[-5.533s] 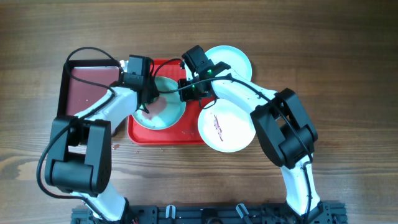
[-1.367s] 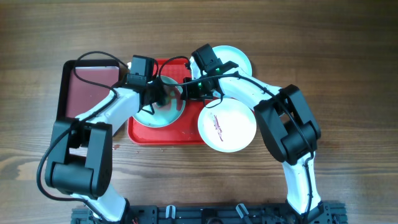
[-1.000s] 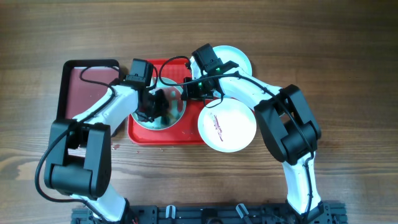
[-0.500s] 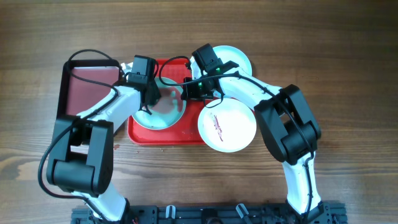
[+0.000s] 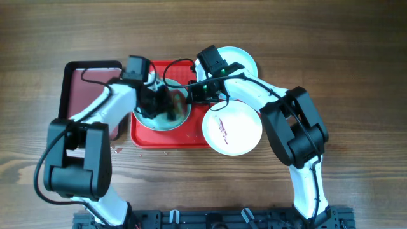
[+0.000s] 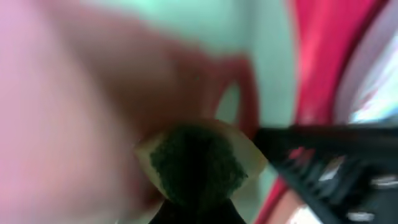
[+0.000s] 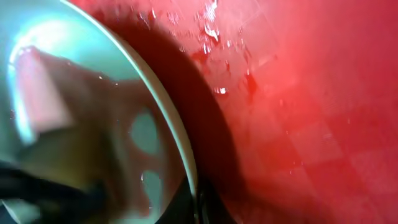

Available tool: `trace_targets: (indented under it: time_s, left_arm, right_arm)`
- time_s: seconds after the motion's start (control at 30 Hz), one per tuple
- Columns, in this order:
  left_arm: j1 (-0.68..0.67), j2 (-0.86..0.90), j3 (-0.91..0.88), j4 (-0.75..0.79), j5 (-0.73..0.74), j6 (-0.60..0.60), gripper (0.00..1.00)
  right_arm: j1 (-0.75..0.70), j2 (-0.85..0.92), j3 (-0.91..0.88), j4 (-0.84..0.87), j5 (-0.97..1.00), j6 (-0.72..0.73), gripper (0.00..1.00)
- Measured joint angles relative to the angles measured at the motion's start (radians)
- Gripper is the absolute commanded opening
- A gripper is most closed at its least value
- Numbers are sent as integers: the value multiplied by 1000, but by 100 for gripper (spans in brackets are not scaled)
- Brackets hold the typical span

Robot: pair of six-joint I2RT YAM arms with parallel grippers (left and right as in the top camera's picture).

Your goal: Clean dirty plates on tray and stack at the side

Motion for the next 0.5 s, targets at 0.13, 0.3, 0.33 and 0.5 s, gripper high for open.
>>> trace_targets:
  time_s: [0.13,0.3,0.33,0.5]
  left_arm:
    - [156,-33,173,-9,19,3,4]
    - [289,-128,235,-89,23,4,4]
    - [310,-149,237,-134,24,11,4]
    - [342,-166,241,-315,-3,72,4]
  right_arm:
    - [0,0,0,-20,-16,0,4]
    - [0,0,1,-25,-18,-1,4]
    - [0,-2,4,-40,-17,-2,4]
    - [11,-88,2,-178,193,-25,4]
